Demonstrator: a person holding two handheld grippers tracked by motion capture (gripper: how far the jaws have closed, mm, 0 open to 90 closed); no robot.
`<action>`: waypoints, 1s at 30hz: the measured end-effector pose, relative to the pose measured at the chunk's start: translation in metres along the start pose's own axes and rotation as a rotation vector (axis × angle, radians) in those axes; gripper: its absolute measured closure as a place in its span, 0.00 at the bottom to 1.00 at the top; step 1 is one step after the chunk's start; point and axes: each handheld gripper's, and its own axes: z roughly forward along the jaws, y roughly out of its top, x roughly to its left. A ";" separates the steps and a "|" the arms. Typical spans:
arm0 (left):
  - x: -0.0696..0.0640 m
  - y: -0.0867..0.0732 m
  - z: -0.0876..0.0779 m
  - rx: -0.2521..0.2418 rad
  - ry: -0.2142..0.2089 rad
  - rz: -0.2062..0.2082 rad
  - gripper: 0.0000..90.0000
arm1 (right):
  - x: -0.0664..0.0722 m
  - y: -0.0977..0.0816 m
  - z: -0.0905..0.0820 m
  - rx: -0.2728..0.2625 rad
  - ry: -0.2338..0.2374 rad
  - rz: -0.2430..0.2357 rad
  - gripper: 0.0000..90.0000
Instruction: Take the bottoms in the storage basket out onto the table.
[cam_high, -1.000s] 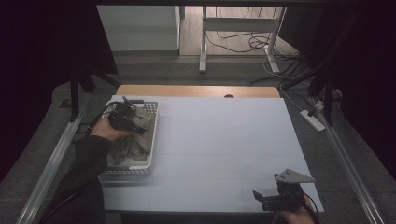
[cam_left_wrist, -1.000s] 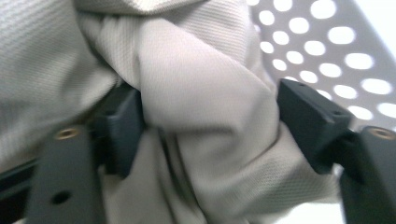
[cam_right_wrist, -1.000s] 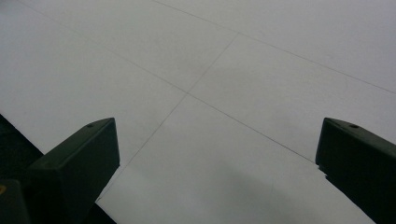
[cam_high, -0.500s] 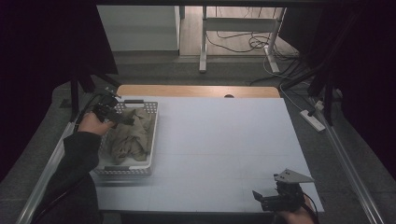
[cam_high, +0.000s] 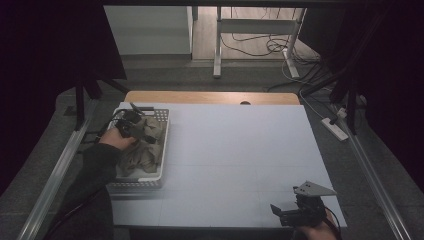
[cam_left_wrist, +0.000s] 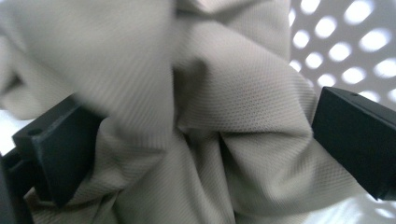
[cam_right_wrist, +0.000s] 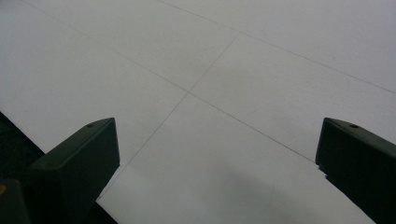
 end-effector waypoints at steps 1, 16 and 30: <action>-0.002 0.001 0.005 0.015 0.023 0.006 0.00 | 0.000 0.000 0.000 0.000 0.000 -0.001 0.00; -0.003 0.001 0.024 0.055 0.227 0.067 0.17 | 0.000 0.000 0.000 0.000 0.001 -0.004 0.00; 0.009 -0.007 0.009 0.003 0.136 -0.077 0.64 | 0.000 0.000 0.000 0.003 0.002 -0.001 0.00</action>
